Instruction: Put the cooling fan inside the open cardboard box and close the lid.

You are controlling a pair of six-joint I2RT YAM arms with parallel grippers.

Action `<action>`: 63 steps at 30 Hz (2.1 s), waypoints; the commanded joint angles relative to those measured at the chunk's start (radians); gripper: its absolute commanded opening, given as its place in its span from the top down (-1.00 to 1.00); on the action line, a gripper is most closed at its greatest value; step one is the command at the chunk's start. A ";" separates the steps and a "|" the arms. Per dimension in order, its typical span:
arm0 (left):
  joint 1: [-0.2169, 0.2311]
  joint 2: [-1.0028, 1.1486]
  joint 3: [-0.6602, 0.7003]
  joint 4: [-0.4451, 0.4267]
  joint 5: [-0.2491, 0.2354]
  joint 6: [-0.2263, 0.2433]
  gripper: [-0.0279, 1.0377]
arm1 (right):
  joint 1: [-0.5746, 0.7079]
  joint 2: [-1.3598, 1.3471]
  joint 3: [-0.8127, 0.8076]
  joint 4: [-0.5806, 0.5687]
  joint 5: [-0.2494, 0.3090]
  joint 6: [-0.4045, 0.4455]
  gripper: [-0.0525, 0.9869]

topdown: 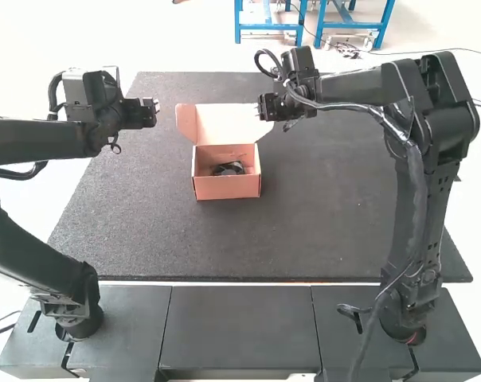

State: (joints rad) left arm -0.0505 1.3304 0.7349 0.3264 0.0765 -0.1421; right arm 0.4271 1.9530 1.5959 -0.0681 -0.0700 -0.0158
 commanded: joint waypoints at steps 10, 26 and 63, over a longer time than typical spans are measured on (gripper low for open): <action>-0.002 0.000 0.040 0.017 0.014 0.012 -0.87 | -0.044 0.014 0.045 0.044 0.007 -0.027 -0.14; 0.003 0.001 0.037 0.010 0.016 0.021 -0.87 | -0.037 0.012 0.039 0.036 -0.027 -0.001 0.75; -0.137 0.309 0.216 0.072 0.039 0.009 -0.48 | -0.036 -0.022 -0.016 0.025 -0.114 -0.003 0.88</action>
State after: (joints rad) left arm -0.1837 1.6375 0.9249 0.3870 0.1085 -0.1371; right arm 0.3885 1.9556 1.6016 -0.0269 -0.1562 -0.0193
